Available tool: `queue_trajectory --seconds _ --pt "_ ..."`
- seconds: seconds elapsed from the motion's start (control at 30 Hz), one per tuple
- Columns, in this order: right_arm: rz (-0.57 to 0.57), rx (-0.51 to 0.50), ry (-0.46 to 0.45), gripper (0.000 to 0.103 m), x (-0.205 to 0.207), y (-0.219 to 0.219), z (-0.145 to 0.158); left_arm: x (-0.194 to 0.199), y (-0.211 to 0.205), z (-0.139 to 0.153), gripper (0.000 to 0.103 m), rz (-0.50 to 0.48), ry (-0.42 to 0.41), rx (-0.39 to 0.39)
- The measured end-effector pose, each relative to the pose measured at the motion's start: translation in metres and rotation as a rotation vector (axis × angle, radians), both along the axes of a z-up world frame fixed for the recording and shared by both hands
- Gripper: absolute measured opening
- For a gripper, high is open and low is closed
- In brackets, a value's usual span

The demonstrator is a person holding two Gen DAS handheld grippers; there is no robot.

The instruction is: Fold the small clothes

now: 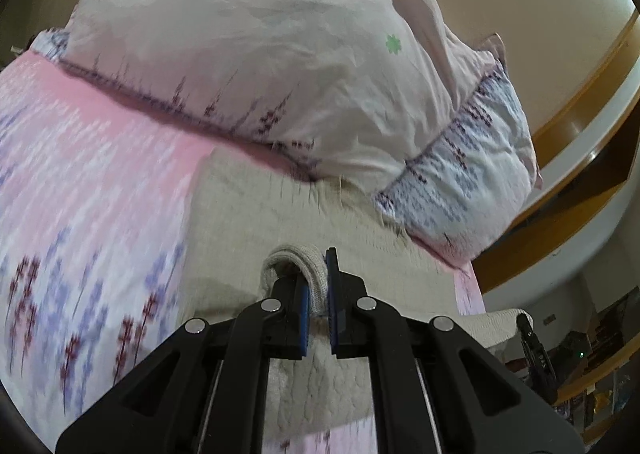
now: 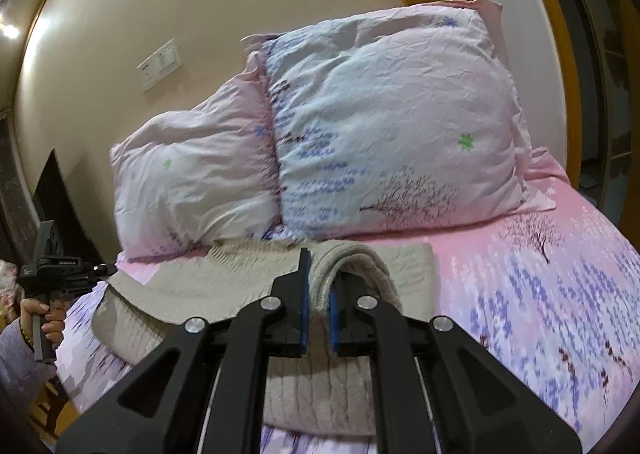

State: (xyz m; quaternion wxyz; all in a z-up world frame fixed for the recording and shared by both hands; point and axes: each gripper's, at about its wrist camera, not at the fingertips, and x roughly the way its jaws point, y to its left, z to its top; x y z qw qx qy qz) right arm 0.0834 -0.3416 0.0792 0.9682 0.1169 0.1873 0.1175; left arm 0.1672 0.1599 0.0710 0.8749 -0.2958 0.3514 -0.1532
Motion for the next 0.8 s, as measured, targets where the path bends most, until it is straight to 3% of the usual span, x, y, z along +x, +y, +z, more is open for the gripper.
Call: queue_trajectory --seconds 0.13,0.37,0.5,0.63,0.8 --pt "-0.053 0.028 0.034 0.007 0.028 -0.003 -0.006 0.033 -0.004 0.005 0.006 0.024 -0.011 0.006" --pt "-0.109 0.115 0.179 0.007 0.088 -0.007 -0.032 0.085 -0.008 -0.007 0.006 0.046 0.035 0.011" --pt "-0.141 0.163 0.207 0.007 0.110 -0.013 -0.036 0.104 -0.013 -0.012 0.006 0.057 0.033 0.029" --pt "-0.185 0.244 0.358 0.007 0.142 -0.025 -0.064 0.123 -0.013 -0.038 0.006 0.072 0.111 0.021" --pt "-0.200 0.271 0.390 0.009 0.155 -0.026 -0.075 0.130 -0.019 -0.047 0.006 0.068 0.126 0.038"
